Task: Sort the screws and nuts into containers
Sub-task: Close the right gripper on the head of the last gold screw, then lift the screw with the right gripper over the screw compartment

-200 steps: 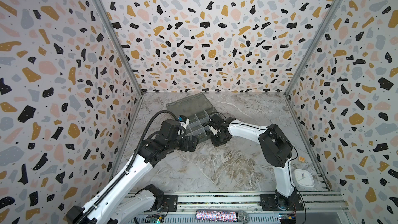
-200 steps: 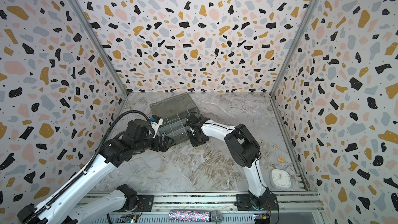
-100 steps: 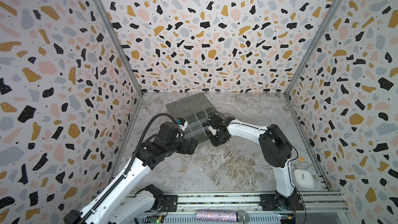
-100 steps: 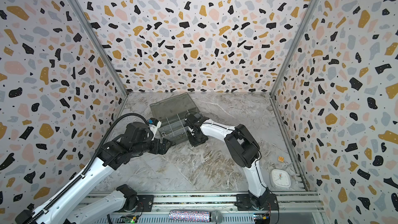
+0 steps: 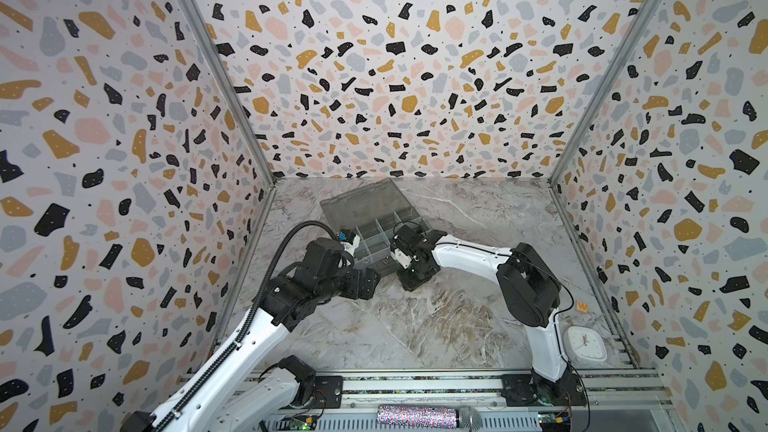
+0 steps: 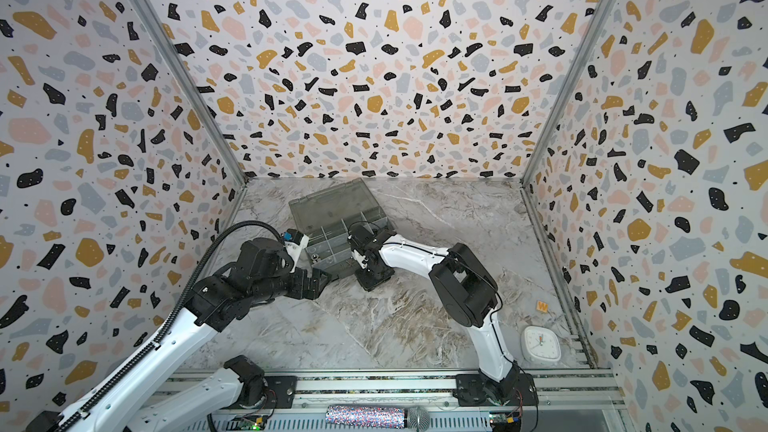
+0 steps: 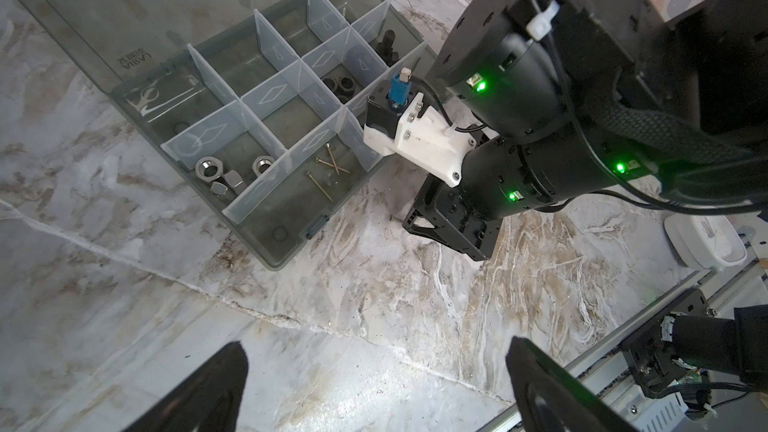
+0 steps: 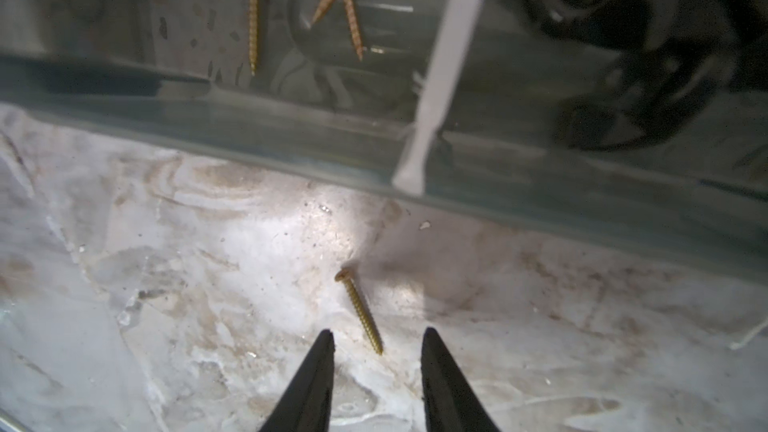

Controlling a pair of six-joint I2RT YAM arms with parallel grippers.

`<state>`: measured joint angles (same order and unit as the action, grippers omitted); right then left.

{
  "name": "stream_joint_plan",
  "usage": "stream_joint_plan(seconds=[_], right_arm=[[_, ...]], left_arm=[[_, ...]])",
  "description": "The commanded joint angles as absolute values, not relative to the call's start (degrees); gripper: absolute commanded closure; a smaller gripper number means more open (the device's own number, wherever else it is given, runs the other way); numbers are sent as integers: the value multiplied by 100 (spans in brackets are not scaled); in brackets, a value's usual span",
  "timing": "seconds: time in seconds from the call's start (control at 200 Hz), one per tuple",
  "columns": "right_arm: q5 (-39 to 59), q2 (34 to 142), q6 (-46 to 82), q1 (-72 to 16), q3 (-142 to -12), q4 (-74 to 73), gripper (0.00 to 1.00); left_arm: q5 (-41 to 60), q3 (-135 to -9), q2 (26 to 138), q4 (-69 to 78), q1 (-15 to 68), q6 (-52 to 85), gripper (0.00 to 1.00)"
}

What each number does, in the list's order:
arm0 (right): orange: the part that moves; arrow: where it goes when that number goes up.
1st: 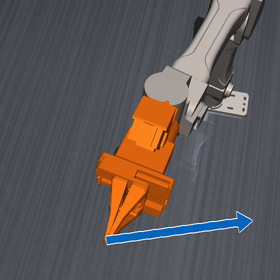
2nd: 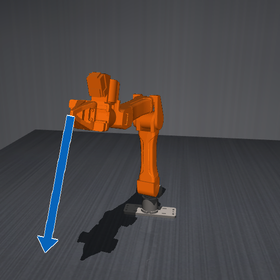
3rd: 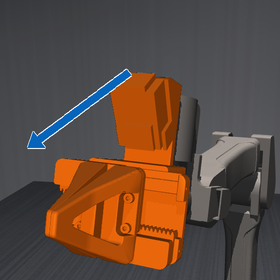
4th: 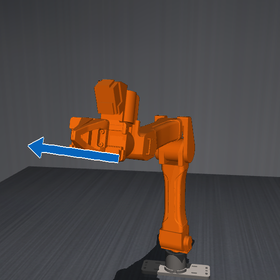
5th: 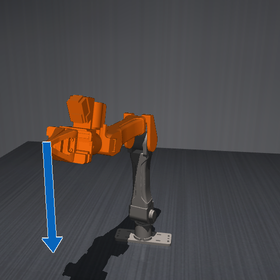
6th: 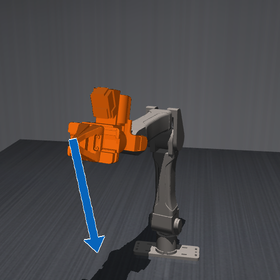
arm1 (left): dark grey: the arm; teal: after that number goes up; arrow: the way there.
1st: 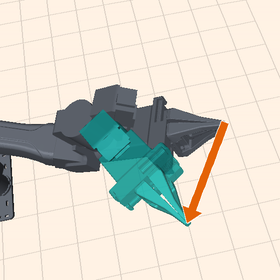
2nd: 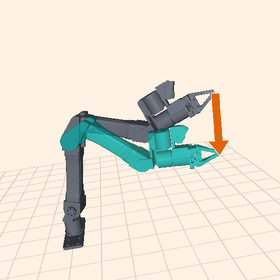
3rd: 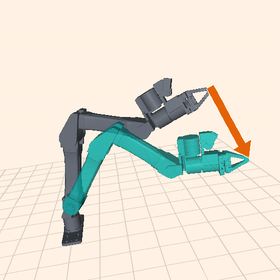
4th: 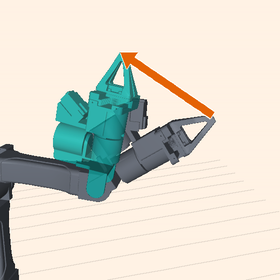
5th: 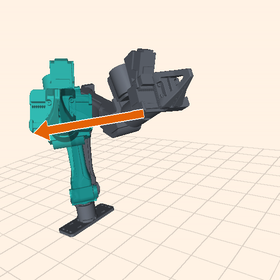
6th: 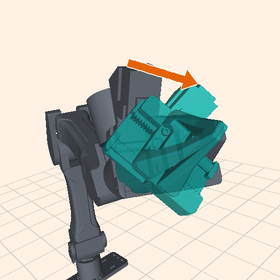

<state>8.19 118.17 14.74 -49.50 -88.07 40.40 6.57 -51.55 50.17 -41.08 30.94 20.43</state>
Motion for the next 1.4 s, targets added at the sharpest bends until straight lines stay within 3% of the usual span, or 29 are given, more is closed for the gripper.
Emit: stream_joint_plan(seconds=[0.0,0.205,0.556,1.106,1.392], right_arm=[[856,11623,1280,-4991,-8796,4125,62],[656,11841,1211,-5018,-8639,4008,64],[501,11997,1238,-5045,-8471,4034,100],[550,11366,1320,-5054,-9756,5106,100],[499,11884,1217,-5062,-10927,5392,100]], left_arm=[[600,-5098,4901,-3996,3120,2131,2],[506,-5045,4768,-4023,3120,2223,2],[396,-4964,4564,-4061,3120,2347,1],[-34,-5001,4718,-4128,3111,2189,1],[-337,-5045,4609,-4140,3103,2246,0]])
